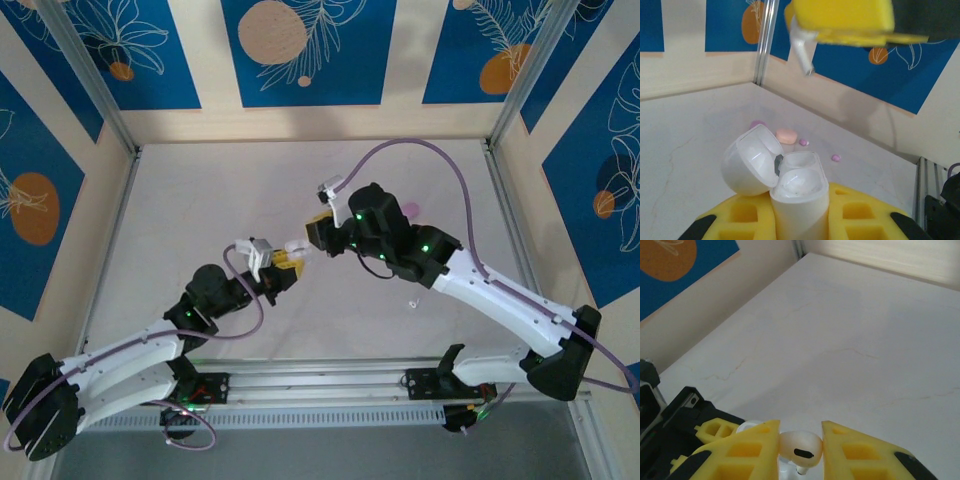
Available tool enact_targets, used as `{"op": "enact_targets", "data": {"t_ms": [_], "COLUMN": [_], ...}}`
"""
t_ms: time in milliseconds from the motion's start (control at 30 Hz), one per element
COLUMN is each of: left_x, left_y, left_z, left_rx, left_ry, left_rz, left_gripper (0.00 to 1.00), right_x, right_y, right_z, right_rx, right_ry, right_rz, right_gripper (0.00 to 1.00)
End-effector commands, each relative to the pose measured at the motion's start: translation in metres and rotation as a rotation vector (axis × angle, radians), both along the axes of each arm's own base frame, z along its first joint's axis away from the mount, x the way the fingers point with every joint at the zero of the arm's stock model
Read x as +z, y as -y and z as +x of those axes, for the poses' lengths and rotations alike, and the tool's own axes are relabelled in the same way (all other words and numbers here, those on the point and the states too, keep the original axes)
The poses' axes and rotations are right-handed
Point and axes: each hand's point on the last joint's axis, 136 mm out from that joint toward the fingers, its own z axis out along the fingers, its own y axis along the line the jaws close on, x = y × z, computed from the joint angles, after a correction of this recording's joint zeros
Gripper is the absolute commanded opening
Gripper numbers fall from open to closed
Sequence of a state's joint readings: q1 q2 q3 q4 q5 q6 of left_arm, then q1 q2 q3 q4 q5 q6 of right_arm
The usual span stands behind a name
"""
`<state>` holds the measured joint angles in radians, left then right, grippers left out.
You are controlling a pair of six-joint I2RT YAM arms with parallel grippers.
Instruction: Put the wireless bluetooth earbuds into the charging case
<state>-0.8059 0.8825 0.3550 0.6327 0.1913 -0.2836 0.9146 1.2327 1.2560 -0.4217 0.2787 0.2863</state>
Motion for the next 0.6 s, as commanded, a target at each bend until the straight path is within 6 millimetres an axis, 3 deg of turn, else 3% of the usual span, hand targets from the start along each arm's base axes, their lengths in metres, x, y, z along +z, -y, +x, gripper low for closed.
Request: {"op": "enact_targets", "data": {"t_ms": [0, 567], "left_x": [0.038, 0.045], "left_y": [0.005, 0.001], "left_z": [-0.008, -0.002], "left_rx": [-0.044, -0.009], "left_ry": [0.066, 0.082], "left_rz": [-0.105, -0.135], "left_gripper": [0.06, 0.06], "right_x": [-0.002, -0.030], "right_y": [-0.013, -0.007], "right_z": [-0.006, -0.024], "right_rx": [0.076, 0.147], "right_ry": [0.025, -0.016], "right_rz": [-0.002, -0.056], "right_gripper": [0.25, 0.25]}}
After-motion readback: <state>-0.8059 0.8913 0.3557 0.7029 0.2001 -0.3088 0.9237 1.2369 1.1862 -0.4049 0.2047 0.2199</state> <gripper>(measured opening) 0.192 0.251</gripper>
